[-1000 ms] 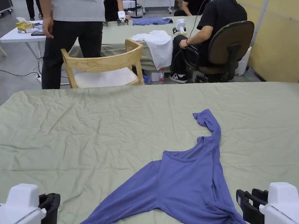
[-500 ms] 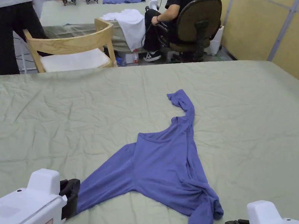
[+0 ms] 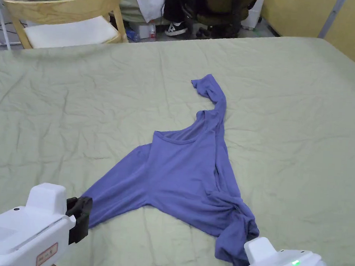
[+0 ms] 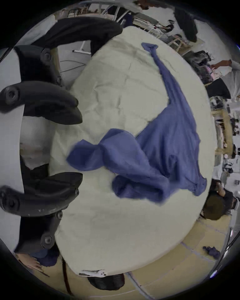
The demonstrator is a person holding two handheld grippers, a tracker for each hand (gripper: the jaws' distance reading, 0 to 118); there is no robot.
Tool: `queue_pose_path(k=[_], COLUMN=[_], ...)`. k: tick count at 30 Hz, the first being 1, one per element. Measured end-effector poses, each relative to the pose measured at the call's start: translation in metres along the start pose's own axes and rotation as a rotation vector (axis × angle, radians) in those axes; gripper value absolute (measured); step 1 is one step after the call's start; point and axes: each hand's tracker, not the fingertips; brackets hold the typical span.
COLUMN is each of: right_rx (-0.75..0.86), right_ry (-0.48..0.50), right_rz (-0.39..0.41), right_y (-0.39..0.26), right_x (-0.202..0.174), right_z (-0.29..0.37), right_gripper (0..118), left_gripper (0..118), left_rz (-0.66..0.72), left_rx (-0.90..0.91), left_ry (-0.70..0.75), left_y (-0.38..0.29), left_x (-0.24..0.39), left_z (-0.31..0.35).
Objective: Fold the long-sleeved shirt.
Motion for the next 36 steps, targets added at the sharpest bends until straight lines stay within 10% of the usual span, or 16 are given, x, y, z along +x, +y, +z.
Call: queue_pose_path(k=[7, 9, 17, 21, 36], right_rx=[-0.035, 0.006, -0.008, -0.011, -0.008], right_ry=[-0.001, 0.038, 0.018, 0.052, 0.101], right_rz=[-0.05, -0.057, -0.03, -0.081, -0.148], right_y=[0.008, 0.005, 0.011, 0.012, 0.008], right_x=[0.003, 0.009, 0.001, 0.008, 0.016], right_z=[-0.034, -0.032, -0.035, -0.04, -0.046], right_gripper=[44, 8, 7, 7, 7], left_gripper=[0, 0, 3, 77, 70], left_rz=[0.022, 0.023, -0.163, -0.315, -0.524], left_rx=[-0.041, -0.043, -0.15, -0.254, -0.495], left_ry=[0.004, 0.002, -0.088, -0.152, -0.213], left_y=[-0.004, -0.003, 0.046, 0.083, 0.104], left_x=[-0.004, -0.005, -0.004, -0.001, -0.008], left_z=[-0.014, -0.019, -0.098, -0.172, -0.385])
